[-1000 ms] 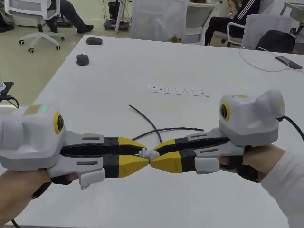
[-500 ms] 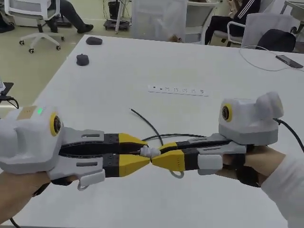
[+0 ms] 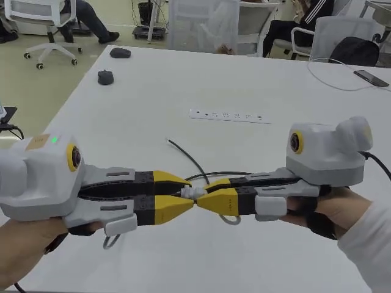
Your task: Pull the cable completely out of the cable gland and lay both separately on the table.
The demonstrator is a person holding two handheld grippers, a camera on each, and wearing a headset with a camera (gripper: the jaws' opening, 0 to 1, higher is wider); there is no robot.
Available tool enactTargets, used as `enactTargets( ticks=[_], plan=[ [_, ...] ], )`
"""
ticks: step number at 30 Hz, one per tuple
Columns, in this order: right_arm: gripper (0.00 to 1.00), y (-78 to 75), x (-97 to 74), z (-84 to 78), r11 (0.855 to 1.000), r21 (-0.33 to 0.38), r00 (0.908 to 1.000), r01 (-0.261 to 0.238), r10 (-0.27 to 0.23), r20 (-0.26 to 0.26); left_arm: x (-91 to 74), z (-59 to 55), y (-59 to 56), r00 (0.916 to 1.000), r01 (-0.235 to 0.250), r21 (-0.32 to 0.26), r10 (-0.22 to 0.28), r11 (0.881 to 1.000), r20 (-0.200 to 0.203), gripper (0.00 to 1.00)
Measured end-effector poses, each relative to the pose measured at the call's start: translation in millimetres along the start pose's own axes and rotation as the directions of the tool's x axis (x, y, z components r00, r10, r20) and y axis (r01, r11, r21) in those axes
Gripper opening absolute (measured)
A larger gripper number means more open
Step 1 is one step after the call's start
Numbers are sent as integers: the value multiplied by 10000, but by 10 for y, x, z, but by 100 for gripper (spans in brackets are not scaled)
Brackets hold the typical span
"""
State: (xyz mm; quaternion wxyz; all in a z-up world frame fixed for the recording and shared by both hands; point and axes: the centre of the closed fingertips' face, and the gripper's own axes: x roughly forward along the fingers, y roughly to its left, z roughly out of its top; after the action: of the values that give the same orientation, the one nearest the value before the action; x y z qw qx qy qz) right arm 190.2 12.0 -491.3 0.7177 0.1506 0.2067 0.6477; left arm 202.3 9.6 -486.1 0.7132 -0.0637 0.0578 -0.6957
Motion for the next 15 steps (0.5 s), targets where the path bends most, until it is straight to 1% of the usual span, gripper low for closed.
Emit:
enactTargets(
  ticks=[2,3,5,6,7,10,11,13,14,15],
  plan=[
    [10,-6,-1,-15,9991,-417,9999,76,-81,-135,5,-16,-2,10000,-8,-102,7,9999,-92,14],
    [10,-14,-1,-29,9965,-828,9996,128,-150,-258,6,-27,-6,9999,-10,-231,6,9997,-149,14],
    [9,-38,7,-31,9868,-1581,9985,347,-411,-374,6,-43,3,9998,-30,-607,18,9982,-191,14],
    [9,-35,12,-28,9796,-1978,9983,346,-434,-402,7,-40,13,9999,-38,-791,28,9969,-131,14],
    [9,-26,15,-32,9750,-2196,9978,330,-448,-490,2,-45,14,9999,-19,-866,10,9962,-105,14],
    [9,-26,29,-39,9670,-2531,9969,284,-459,-636,2,-47,10,10000,-30,-1166,27,9932,-29,14],
    [9,-35,31,-54,9581,-2853,9958,255,-496,-774,5,-61,11,10000,-38,-1275,29,9918,-75,14],
    [10,-45,35,-72,9487,-3153,9947,236,-540,-880,8,-80,10,9999,-28,-1411,8,9900,-140,14],
    [10,-62,38,-77,9333,-3582,9938,255,-623,-917,8,-97,15,9998,-23,-1633,-6,9866,-177,14],
    [10,-68,39,-80,9209,-3891,9935,253,-665,-927,6,-104,19,9999,-21,-1832,-11,9831,-171,14]
  ],
)
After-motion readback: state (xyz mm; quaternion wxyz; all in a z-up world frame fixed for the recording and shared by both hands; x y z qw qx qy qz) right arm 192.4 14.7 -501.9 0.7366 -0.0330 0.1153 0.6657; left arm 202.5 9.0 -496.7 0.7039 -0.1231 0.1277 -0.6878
